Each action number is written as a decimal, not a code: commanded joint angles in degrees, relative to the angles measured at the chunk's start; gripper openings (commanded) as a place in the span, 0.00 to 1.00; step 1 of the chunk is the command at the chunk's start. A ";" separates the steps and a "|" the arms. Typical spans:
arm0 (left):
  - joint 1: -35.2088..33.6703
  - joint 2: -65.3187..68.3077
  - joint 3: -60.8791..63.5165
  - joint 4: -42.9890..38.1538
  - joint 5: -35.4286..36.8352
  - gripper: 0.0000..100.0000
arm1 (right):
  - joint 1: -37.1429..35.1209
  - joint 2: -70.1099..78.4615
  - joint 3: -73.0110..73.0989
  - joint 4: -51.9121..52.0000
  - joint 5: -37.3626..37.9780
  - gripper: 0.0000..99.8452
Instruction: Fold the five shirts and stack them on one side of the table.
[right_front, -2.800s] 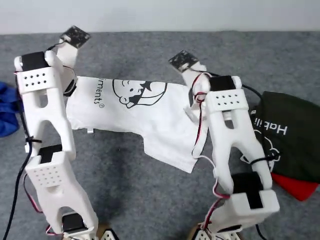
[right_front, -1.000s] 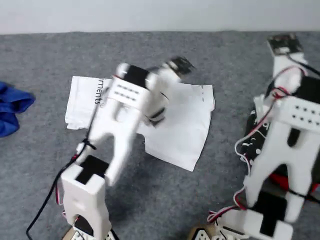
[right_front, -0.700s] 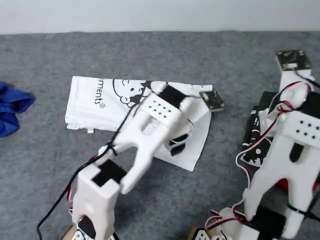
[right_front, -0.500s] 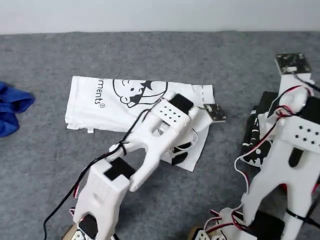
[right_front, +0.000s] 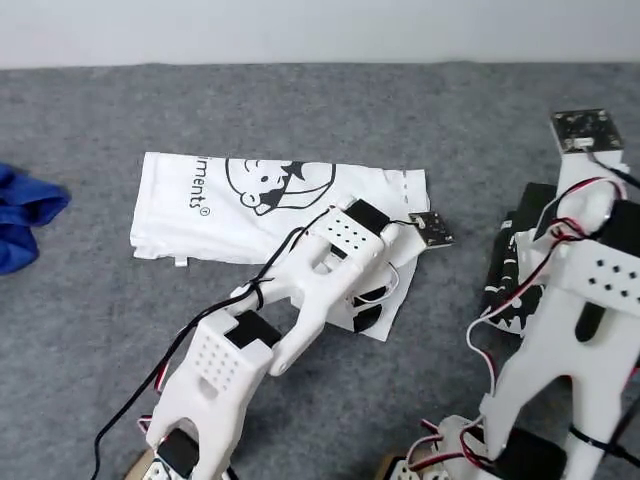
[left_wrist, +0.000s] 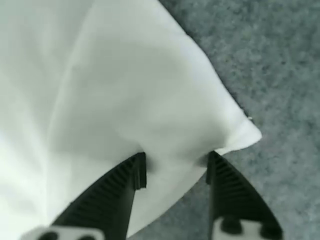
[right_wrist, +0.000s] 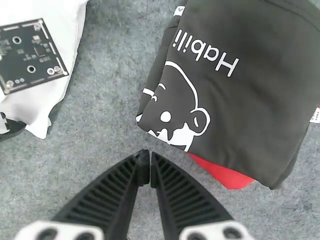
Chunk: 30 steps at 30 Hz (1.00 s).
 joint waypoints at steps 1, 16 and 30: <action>0.00 1.05 -2.33 -0.53 0.44 0.18 | 0.66 -2.68 -0.35 2.24 -0.44 0.01; 0.26 16.53 -26.07 11.16 3.16 0.00 | 0.66 -6.20 -0.35 2.33 -0.44 0.01; -1.32 8.62 -31.43 11.96 2.81 0.00 | 0.75 -6.99 -0.35 2.33 -0.35 0.01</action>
